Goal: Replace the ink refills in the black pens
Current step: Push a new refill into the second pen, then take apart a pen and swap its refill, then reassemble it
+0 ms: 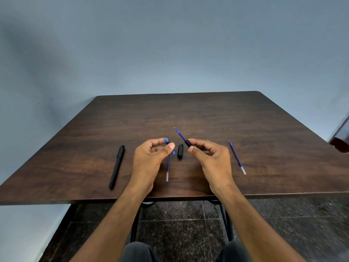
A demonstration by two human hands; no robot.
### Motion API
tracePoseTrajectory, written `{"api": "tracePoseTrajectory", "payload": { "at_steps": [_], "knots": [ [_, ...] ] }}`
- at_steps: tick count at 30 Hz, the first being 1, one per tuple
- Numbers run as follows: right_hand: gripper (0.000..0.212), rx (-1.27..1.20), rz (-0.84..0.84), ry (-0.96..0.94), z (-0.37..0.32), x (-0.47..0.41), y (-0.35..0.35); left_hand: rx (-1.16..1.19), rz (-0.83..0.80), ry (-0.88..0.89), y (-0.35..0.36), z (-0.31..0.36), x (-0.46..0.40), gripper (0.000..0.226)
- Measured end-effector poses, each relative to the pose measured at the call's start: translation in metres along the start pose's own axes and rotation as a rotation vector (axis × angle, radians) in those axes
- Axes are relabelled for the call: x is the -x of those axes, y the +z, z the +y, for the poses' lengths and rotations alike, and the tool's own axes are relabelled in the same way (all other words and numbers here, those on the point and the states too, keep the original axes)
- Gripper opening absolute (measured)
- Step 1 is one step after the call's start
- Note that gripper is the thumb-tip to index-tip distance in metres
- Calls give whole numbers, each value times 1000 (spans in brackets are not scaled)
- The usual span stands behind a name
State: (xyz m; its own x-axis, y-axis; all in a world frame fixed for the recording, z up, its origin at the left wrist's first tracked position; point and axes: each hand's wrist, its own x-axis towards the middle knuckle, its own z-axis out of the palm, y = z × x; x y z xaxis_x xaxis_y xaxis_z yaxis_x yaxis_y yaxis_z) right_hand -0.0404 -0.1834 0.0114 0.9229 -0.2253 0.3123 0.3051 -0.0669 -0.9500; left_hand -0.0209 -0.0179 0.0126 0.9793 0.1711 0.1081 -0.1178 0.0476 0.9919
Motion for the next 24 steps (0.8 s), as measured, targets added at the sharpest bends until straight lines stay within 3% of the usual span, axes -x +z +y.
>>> {"api": "tracePoseTrajectory", "payload": {
  "at_steps": [6,12,17,24],
  "knots": [
    [23,-49,32,6,1,-1,1,-607,-36,123,9,5,11,16],
    [23,-46,32,17,2,-2,-1,-980,-36,126,21,15,22,27],
    [22,-77,44,41,2,-3,-1,-1094,-90,65,26,22,22,32],
    [18,-143,20,75,1,-3,-1,-966,-71,98,19,19,24,43]
  ]
}}
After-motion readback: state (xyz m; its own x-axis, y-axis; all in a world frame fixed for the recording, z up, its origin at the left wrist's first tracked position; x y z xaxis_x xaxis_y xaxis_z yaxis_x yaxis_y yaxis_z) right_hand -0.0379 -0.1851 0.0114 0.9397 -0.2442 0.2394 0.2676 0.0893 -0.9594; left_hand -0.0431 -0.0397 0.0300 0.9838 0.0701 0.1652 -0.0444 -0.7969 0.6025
